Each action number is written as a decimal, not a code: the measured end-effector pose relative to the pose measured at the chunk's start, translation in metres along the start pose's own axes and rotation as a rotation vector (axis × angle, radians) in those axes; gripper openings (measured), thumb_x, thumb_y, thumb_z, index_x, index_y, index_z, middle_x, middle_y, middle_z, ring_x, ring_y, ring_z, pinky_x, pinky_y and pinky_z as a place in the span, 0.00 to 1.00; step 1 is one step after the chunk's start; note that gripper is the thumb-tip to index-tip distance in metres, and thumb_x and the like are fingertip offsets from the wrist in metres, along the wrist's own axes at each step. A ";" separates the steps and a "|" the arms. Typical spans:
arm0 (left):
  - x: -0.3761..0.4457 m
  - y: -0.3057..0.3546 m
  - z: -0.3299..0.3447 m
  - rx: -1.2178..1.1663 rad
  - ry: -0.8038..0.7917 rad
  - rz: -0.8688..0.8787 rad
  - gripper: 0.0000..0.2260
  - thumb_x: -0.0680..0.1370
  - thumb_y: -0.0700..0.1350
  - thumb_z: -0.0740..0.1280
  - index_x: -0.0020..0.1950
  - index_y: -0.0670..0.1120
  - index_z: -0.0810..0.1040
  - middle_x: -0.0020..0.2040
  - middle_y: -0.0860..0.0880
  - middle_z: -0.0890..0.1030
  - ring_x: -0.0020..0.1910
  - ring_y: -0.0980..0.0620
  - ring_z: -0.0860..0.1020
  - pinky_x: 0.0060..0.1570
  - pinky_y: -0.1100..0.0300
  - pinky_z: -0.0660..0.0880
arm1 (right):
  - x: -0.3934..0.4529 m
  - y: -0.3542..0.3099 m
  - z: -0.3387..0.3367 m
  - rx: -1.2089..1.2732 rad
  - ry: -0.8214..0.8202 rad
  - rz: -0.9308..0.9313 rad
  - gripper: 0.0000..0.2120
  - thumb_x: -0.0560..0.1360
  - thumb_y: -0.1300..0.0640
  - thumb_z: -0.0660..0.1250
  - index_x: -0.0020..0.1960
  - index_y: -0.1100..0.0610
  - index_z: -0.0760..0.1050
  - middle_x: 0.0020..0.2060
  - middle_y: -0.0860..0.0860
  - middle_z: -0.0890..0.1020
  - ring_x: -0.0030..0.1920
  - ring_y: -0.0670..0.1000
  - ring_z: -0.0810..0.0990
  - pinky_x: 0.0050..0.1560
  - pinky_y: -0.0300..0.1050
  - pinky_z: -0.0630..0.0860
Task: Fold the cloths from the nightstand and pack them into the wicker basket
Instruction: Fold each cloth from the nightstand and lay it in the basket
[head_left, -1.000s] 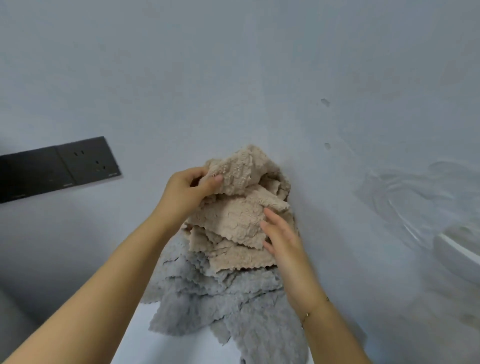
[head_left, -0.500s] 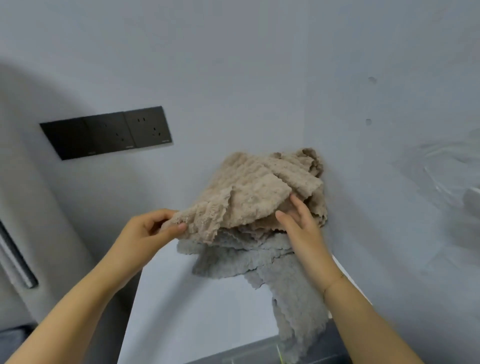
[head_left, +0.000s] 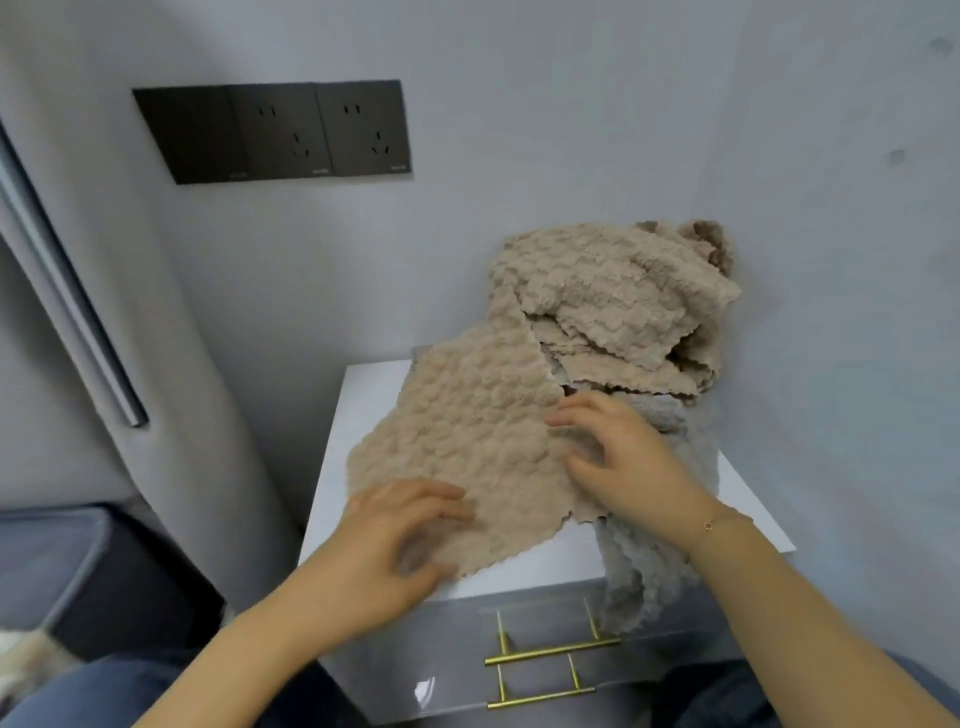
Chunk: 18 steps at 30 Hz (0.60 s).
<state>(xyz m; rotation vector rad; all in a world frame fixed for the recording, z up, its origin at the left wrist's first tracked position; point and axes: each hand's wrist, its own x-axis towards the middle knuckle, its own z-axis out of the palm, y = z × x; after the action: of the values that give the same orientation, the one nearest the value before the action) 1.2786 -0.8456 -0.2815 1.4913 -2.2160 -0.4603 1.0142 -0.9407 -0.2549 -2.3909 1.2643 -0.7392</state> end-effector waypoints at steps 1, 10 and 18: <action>0.001 0.007 0.008 0.004 -0.021 0.033 0.20 0.72 0.58 0.66 0.65 0.62 0.75 0.66 0.68 0.69 0.68 0.67 0.65 0.70 0.61 0.60 | 0.000 0.002 -0.001 -0.033 -0.012 -0.005 0.14 0.77 0.59 0.65 0.61 0.50 0.76 0.57 0.41 0.72 0.59 0.40 0.68 0.57 0.30 0.66; -0.005 -0.011 0.037 0.068 0.095 -0.035 0.20 0.77 0.61 0.57 0.57 0.52 0.81 0.57 0.58 0.78 0.57 0.60 0.73 0.57 0.72 0.65 | -0.031 0.013 0.017 -0.318 -0.276 -0.111 0.19 0.76 0.42 0.65 0.65 0.47 0.74 0.54 0.43 0.72 0.58 0.45 0.68 0.60 0.40 0.65; -0.022 -0.002 0.021 0.026 0.145 -0.130 0.05 0.81 0.52 0.61 0.51 0.54 0.76 0.41 0.62 0.74 0.42 0.63 0.73 0.43 0.71 0.68 | -0.037 0.000 0.044 -0.401 -0.071 -0.258 0.03 0.72 0.56 0.68 0.39 0.52 0.77 0.38 0.45 0.75 0.41 0.48 0.74 0.49 0.47 0.75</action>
<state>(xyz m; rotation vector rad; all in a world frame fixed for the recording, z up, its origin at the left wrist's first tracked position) 1.2771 -0.8255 -0.3039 1.6356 -2.0297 -0.3532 1.0227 -0.9075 -0.3014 -2.9160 1.1789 -0.4958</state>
